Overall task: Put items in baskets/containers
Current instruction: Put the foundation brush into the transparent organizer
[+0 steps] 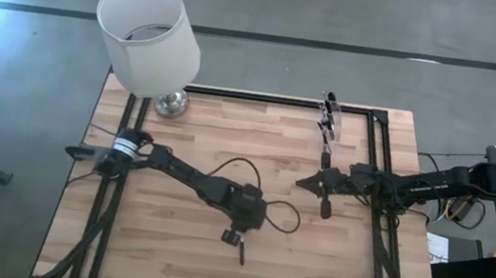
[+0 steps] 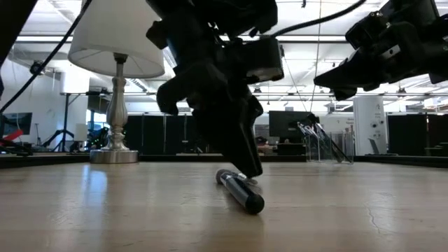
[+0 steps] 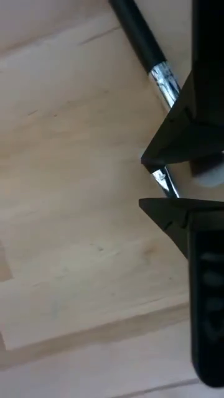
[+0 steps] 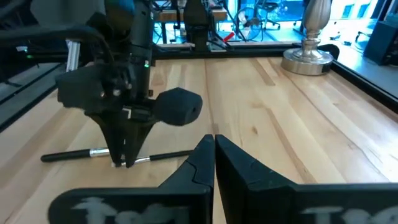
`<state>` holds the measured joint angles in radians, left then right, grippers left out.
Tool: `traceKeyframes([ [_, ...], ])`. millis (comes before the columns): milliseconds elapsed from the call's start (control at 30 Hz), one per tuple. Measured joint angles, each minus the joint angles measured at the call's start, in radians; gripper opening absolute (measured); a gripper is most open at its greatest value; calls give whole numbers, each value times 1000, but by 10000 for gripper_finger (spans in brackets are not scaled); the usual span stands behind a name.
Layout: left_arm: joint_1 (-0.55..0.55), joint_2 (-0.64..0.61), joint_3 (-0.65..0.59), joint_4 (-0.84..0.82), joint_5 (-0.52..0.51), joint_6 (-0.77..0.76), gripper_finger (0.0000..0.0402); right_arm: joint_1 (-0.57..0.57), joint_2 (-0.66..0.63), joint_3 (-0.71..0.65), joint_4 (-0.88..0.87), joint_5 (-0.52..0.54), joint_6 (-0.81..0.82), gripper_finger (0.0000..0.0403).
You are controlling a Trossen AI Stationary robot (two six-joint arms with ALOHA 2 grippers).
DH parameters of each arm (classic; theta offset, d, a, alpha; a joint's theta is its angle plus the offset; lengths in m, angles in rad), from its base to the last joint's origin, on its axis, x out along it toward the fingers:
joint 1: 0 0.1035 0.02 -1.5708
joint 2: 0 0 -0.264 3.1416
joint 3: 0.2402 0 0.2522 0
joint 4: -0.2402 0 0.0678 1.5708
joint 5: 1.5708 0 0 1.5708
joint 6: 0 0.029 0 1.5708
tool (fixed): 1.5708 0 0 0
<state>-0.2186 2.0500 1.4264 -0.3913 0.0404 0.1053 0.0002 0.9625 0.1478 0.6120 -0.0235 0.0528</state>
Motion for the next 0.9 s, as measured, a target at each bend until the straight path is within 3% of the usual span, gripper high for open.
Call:
traceKeyframes([
  [367,1,10,11,-87,-17,66,90,22,2,5,-1,1,-7,9],
  [533,10,10,11,-92,-89,86,90,22,2,5,-1,0,-7,9],
  [767,87,8,11,-96,-119,73,90,22,2,5,-1,0,-7,9],
  [900,136,4,10,-89,-83,67,90,22,2,5,-1,0,-7,9],
])
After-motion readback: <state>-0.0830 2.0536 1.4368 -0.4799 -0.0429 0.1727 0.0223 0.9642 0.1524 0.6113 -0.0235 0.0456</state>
